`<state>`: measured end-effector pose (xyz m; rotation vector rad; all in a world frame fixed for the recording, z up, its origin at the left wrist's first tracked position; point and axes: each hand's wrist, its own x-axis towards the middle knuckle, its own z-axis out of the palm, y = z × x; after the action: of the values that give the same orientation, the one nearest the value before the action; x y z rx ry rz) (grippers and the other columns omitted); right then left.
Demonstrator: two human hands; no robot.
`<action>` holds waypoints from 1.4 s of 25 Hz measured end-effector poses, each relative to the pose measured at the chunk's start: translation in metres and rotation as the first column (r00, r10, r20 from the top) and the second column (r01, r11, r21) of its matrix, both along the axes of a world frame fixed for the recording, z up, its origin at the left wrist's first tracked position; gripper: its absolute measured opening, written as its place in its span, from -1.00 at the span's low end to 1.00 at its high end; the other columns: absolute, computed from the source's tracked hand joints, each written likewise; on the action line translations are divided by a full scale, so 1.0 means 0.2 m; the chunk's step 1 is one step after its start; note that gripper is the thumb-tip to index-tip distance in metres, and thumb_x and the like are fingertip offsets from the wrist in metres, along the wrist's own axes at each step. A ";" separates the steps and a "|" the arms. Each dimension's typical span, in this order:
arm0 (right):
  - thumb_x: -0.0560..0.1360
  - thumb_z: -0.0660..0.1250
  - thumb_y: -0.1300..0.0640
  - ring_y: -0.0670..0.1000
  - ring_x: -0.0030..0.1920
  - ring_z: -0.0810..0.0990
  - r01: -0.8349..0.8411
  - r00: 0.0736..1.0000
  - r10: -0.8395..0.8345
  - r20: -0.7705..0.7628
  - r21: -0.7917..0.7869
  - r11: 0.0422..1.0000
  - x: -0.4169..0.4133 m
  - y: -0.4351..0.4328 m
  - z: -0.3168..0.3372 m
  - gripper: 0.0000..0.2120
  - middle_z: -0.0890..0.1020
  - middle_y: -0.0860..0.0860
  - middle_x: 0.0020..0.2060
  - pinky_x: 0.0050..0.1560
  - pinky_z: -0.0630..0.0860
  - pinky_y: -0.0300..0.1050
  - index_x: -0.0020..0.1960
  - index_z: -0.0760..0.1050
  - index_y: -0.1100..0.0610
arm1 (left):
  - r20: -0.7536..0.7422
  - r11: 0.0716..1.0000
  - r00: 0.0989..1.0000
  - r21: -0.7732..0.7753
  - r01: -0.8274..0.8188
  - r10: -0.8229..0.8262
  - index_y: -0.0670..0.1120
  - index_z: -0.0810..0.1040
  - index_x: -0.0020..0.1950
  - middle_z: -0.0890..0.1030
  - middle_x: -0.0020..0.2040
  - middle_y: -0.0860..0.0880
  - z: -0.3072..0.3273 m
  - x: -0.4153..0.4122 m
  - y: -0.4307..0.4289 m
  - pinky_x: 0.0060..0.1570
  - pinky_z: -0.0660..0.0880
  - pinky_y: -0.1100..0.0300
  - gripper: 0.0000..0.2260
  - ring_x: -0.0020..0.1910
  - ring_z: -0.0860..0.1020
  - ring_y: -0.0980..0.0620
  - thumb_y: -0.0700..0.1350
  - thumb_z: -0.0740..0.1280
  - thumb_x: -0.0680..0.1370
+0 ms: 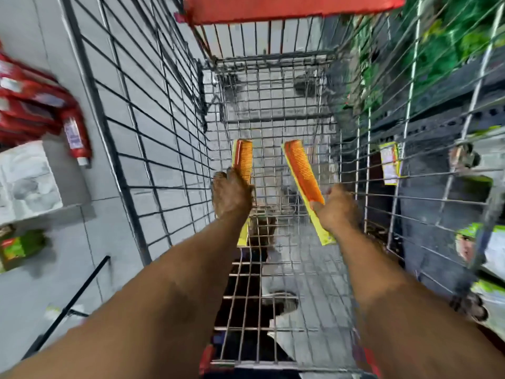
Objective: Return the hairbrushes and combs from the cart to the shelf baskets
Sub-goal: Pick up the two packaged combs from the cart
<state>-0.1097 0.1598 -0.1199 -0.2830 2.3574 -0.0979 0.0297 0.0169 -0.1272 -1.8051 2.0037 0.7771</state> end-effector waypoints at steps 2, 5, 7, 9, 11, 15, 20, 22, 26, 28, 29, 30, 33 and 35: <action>0.40 0.43 0.04 0.25 0.07 0.58 -0.025 1.000 0.025 -0.010 0.002 1.000 0.02 -0.02 0.00 -0.62 0.60 0.22 0.09 -0.07 0.43 -0.05 0.16 0.49 0.16 | -0.013 0.998 0.998 0.011 -0.069 0.069 -0.18 0.50 0.20 0.55 0.16 -0.22 -0.02 0.02 -0.04 0.14 0.45 -0.01 -0.53 0.17 0.51 -0.20 0.01 0.50 0.40; 0.43 0.40 0.09 0.24 0.00 0.57 0.001 1.000 -0.001 -0.012 -0.037 0.999 0.07 -0.04 0.02 -0.66 0.54 0.22 0.10 -0.07 0.48 -0.01 0.15 0.47 0.18 | -0.072 0.988 0.986 0.043 -0.151 0.153 -0.23 0.53 0.08 0.63 0.04 -0.18 -0.03 0.07 -0.08 0.07 0.53 0.02 -0.53 0.06 0.57 -0.16 0.02 0.55 0.33; 0.43 0.40 0.08 0.23 -0.03 0.56 0.014 1.000 -0.016 -0.024 -0.057 0.998 0.08 -0.04 0.03 -0.70 0.55 0.21 0.07 -0.11 0.48 -0.03 0.09 0.47 0.19 | -0.126 0.977 0.971 0.079 -0.197 0.206 -0.23 0.54 0.04 0.62 -0.02 -0.12 -0.03 0.10 -0.08 0.02 0.51 0.08 -0.58 0.01 0.55 -0.10 0.01 0.53 0.35; 0.43 0.39 0.06 0.20 -0.09 0.57 0.031 0.999 -0.030 0.012 -0.055 0.998 0.08 -0.03 0.05 -0.76 0.60 0.17 -0.01 -0.10 0.53 0.00 0.01 0.48 0.15 | -0.173 0.955 0.943 0.142 -0.261 0.284 -0.21 0.56 0.04 0.62 -0.07 -0.11 -0.02 0.10 -0.06 -0.02 0.50 0.10 -0.66 -0.04 0.55 -0.09 0.01 0.47 0.42; 0.45 0.37 0.06 0.17 -0.12 0.59 0.114 0.991 -0.107 0.083 -0.088 0.990 0.08 -0.04 0.10 -0.80 0.63 0.13 -0.07 -0.07 0.56 0.03 0.01 0.53 0.14 | -0.251 0.877 0.852 0.281 -0.390 0.459 -0.18 0.56 -0.06 0.64 -0.15 -0.11 0.03 0.09 -0.03 -0.11 0.55 0.08 -0.76 -0.15 0.60 -0.11 -0.01 0.40 0.44; 0.45 0.31 0.10 0.17 -0.12 0.65 0.368 0.920 -0.333 0.208 -0.160 0.916 0.10 -0.04 0.26 -0.84 0.69 0.11 -0.15 -0.07 0.57 0.03 -0.07 0.62 0.15 | -0.313 0.727 0.676 0.471 -0.499 0.667 -0.19 0.50 -0.20 0.55 -0.31 -0.14 0.19 0.07 -0.01 -0.37 0.50 0.13 -0.96 -0.33 0.55 -0.10 -0.24 0.28 0.44; 0.52 0.26 0.16 0.13 0.09 0.56 0.567 0.813 -0.471 0.343 -0.280 0.775 0.12 0.02 0.54 -0.67 0.62 0.12 0.06 0.11 0.45 -0.03 0.25 0.49 0.24 | -0.406 0.714 0.612 0.560 -0.421 0.679 -0.18 0.45 -0.39 0.45 -0.45 -0.13 0.47 0.06 -0.01 -0.31 0.47 0.00 -0.79 -0.45 0.44 -0.08 -0.36 0.22 0.44; 0.52 0.26 0.16 0.15 0.16 0.53 0.593 0.794 -0.470 0.385 -0.323 0.737 0.15 0.09 0.67 -0.65 0.59 0.14 0.12 0.15 0.40 -0.04 0.28 0.46 0.24 | -0.434 0.700 0.582 0.609 -0.374 0.688 -0.18 0.48 -0.35 0.47 -0.43 -0.16 0.59 0.08 0.02 -0.31 0.47 -0.06 -0.81 -0.44 0.45 -0.08 -0.33 0.24 0.47; 0.43 0.36 0.12 0.16 0.05 0.58 0.650 0.756 -0.470 0.455 -0.439 0.621 0.25 0.24 0.95 -0.78 0.64 0.15 0.02 0.16 0.47 0.10 0.03 0.58 0.20 | -0.525 0.703 0.503 0.656 -0.273 0.686 -0.21 0.51 -0.31 0.51 -0.47 -0.12 0.92 0.14 0.10 -0.41 0.42 0.09 -0.80 -0.50 0.47 -0.05 -0.30 0.26 0.52; 0.38 0.38 0.09 0.13 -0.07 0.56 0.671 0.739 -0.445 0.506 -0.499 0.548 0.30 0.36 1.07 -0.75 0.64 0.12 -0.13 0.13 0.48 0.17 -0.03 0.59 0.23 | -0.570 0.730 0.494 0.646 -0.225 0.657 -0.20 0.53 -0.35 0.52 -0.50 -0.10 1.09 0.17 0.16 -0.40 0.41 0.09 -0.79 -0.56 0.49 -0.02 -0.28 0.28 0.50; 0.36 0.38 0.10 0.12 -0.16 0.57 0.689 0.724 -0.434 0.536 -0.527 0.497 0.32 0.42 1.15 -0.72 0.64 0.10 -0.22 0.05 0.49 0.15 -0.02 0.59 0.26 | -0.600 0.745 0.484 0.640 -0.188 0.637 -0.19 0.53 -0.36 0.53 -0.49 -0.10 1.18 0.17 0.21 -0.40 0.41 0.10 -0.78 -0.58 0.49 -0.01 -0.28 0.28 0.50; 0.38 0.38 0.14 0.09 -0.27 0.57 0.710 0.704 -0.423 0.571 -0.552 0.437 0.35 0.47 1.23 -0.77 0.64 0.08 -0.31 -0.05 0.50 0.09 -0.04 0.60 0.27 | -0.622 0.752 0.467 0.640 -0.159 0.628 -0.19 0.53 -0.35 0.53 -0.49 -0.10 1.26 0.17 0.24 -0.42 0.42 0.13 -0.78 -0.57 0.50 -0.01 -0.28 0.27 0.50; 0.49 0.29 0.27 -0.02 -0.50 0.57 0.727 0.684 -0.374 0.627 -0.628 0.277 0.42 0.75 1.49 -0.87 0.64 0.04 -0.49 -0.31 0.50 -0.11 -0.19 0.58 0.22 | -0.687 0.786 0.451 0.615 -0.056 0.570 -0.19 0.51 -0.36 0.51 -0.52 -0.09 1.52 0.15 0.45 -0.44 0.41 0.15 -0.78 -0.53 0.48 -0.02 -0.33 0.26 0.49; 0.51 0.27 0.28 -0.04 -0.49 0.59 0.715 0.688 -0.361 0.630 -0.674 0.185 0.48 0.96 1.66 -0.88 0.66 0.04 -0.46 -0.38 0.53 -0.17 -0.13 0.58 0.25 | -0.732 0.797 0.442 0.601 0.058 0.519 -0.21 0.52 -0.32 0.48 -0.44 -0.14 1.66 0.14 0.64 -0.39 0.36 0.14 -0.82 -0.51 0.45 -0.02 -0.34 0.27 0.48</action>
<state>-0.0133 0.3524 0.2121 0.1430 1.6693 -1.7178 0.0586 0.1459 0.2041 -1.4046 1.5911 2.5390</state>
